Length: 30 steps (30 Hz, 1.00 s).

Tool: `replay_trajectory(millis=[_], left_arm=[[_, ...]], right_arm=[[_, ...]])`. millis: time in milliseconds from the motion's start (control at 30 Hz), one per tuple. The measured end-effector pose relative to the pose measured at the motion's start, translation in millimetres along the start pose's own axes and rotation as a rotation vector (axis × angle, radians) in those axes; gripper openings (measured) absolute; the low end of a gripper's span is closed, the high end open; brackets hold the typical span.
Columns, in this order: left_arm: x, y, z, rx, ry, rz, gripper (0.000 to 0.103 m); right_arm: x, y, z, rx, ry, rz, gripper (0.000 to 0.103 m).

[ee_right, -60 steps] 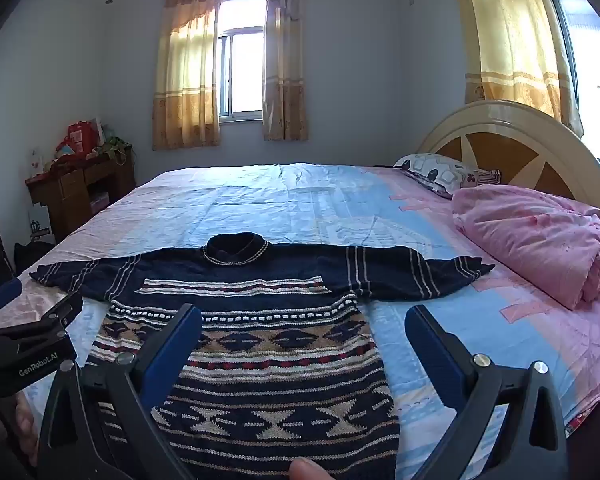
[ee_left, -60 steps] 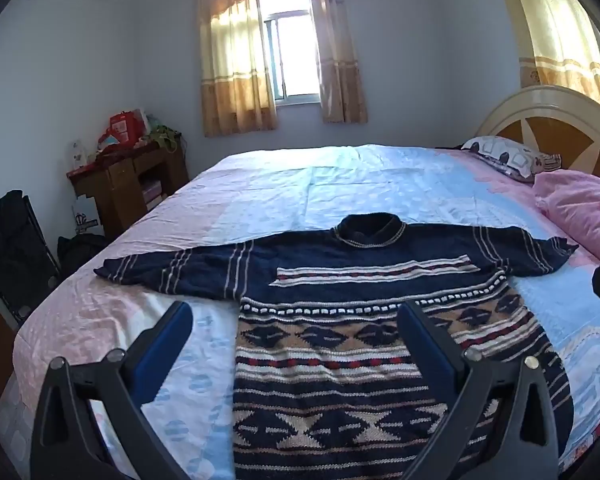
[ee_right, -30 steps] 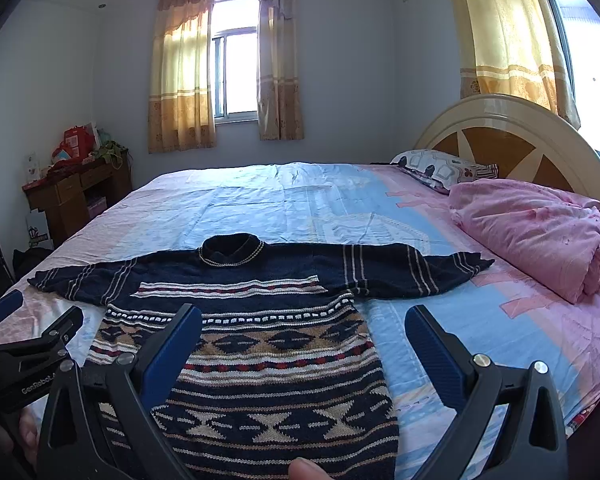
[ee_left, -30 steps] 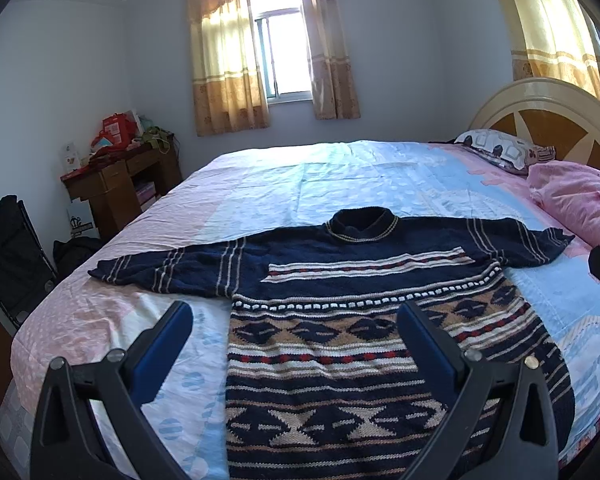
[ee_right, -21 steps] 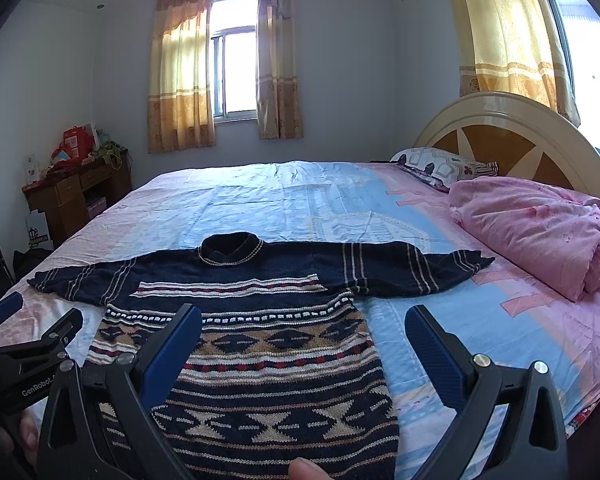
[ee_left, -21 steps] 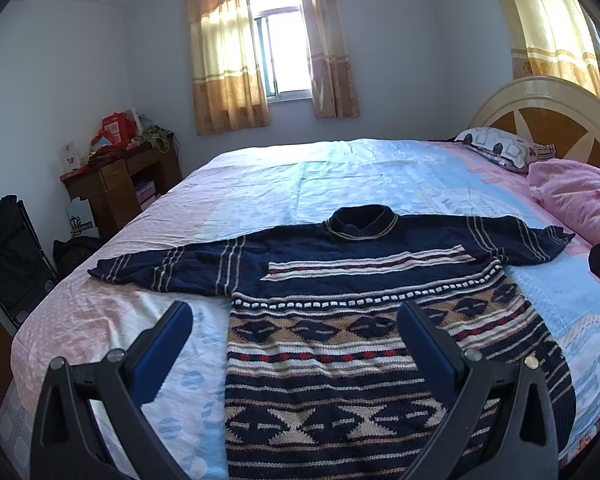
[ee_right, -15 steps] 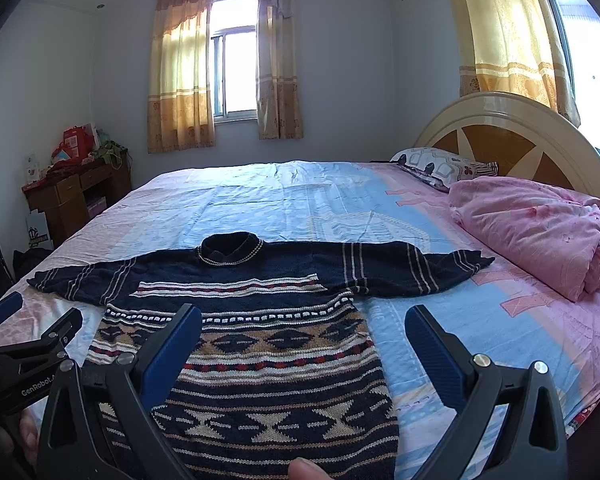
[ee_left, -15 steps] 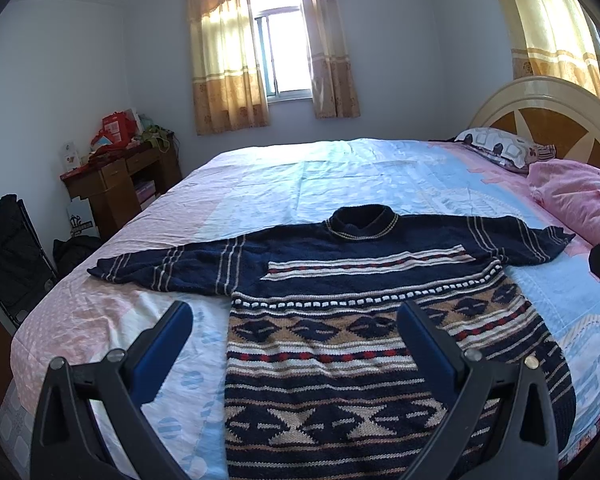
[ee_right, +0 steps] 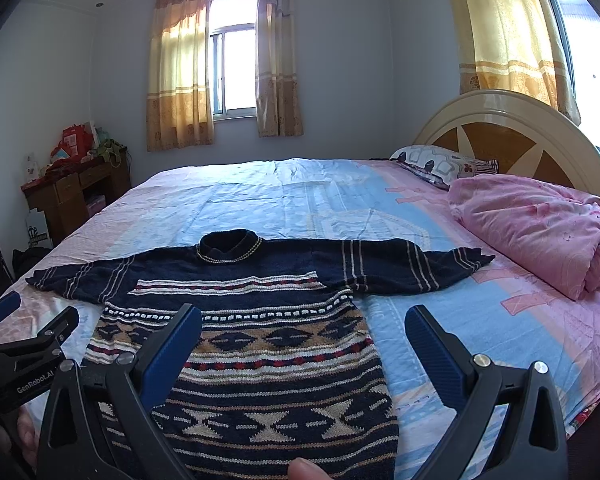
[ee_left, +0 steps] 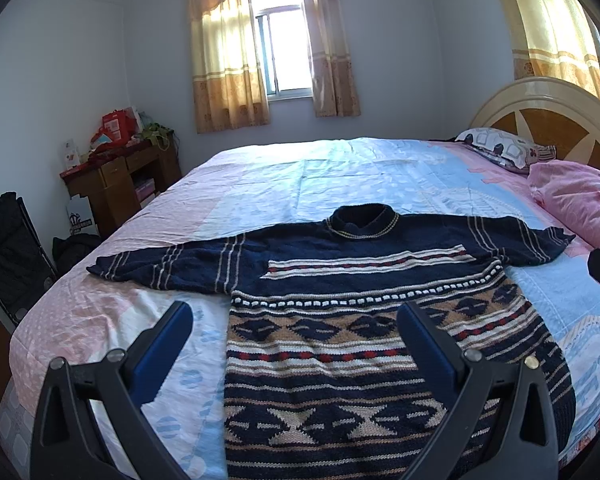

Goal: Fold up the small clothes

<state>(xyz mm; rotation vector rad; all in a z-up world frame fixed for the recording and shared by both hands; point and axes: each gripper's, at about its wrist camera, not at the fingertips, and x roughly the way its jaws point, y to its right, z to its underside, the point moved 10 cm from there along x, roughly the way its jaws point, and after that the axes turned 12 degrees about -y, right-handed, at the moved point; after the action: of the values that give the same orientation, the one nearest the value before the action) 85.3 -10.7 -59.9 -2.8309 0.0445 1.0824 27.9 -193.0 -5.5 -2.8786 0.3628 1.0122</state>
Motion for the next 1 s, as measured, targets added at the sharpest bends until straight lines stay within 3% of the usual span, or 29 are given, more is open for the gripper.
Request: replay_trajectory(millis=[1000], left_arm=[[3.2, -5.1, -1.1, -0.008, -0.003, -0.001, 0.103]], right_arm=[[-0.5, 2.4, -0.5, 0.005, 0.001, 0.001, 0.102]])
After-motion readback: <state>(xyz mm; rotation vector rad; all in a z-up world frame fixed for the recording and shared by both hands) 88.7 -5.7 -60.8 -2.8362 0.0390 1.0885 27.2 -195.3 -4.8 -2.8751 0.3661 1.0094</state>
